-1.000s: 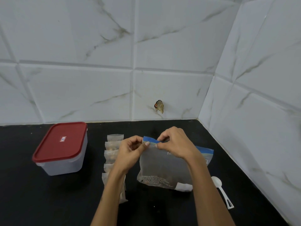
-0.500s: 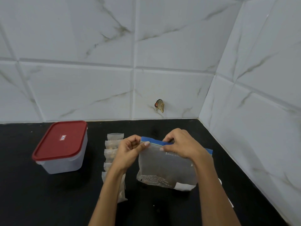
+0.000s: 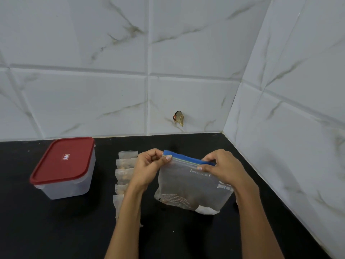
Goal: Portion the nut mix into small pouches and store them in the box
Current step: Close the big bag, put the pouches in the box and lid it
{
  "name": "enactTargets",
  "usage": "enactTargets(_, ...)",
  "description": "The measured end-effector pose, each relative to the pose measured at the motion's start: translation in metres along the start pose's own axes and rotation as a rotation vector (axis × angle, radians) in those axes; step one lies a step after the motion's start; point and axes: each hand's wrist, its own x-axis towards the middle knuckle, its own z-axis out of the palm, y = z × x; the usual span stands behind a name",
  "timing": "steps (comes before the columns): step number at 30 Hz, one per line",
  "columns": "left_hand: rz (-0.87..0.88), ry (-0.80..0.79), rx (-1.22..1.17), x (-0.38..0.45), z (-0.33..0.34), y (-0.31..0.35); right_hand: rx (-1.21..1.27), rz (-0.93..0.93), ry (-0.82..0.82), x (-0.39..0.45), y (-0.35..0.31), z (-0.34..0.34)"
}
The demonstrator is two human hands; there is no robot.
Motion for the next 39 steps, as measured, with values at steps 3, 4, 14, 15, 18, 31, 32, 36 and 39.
enactTargets(3, -0.017, 0.02, -0.008, 0.004, 0.0, 0.001, -0.005, 0.061, 0.047, -0.002, 0.016, -0.005)
enactTargets(4, -0.021, 0.018, -0.005, 0.006, 0.001, 0.001, 0.002, 0.073, 0.055, -0.003, 0.022, -0.006)
enactTargets(14, 0.171, 0.036, 0.078, 0.049, 0.023, 0.022, -0.027, 0.009, 0.572, 0.008, 0.039, -0.03)
enactTargets(15, 0.209, 0.045, 0.097, 0.053, 0.025, 0.026, -0.014, -0.032, 0.633, 0.009, 0.041, -0.03)
enactTargets(18, 0.277, 0.01, 0.288, 0.051, 0.021, 0.02, 0.054, -0.084, 0.713, 0.003, 0.052, -0.015)
enactTargets(31, -0.027, -0.395, 1.095, -0.06, -0.026, -0.044, 0.202, 0.272, -0.007, -0.058, 0.086, 0.097)
enactTargets(32, -0.072, -0.422, 1.128, -0.066, -0.026, -0.048, 0.2, 0.288, -0.057, -0.059, 0.088, 0.099)
enactTargets(36, -0.261, -0.49, 1.195, -0.078, -0.022, -0.049, 0.382, 0.348, -0.25, -0.069, 0.096, 0.093)
enactTargets(39, -0.147, -0.327, 1.175, -0.077, -0.011, -0.04, 0.444, 0.318, -0.078, -0.067, 0.094, 0.076)
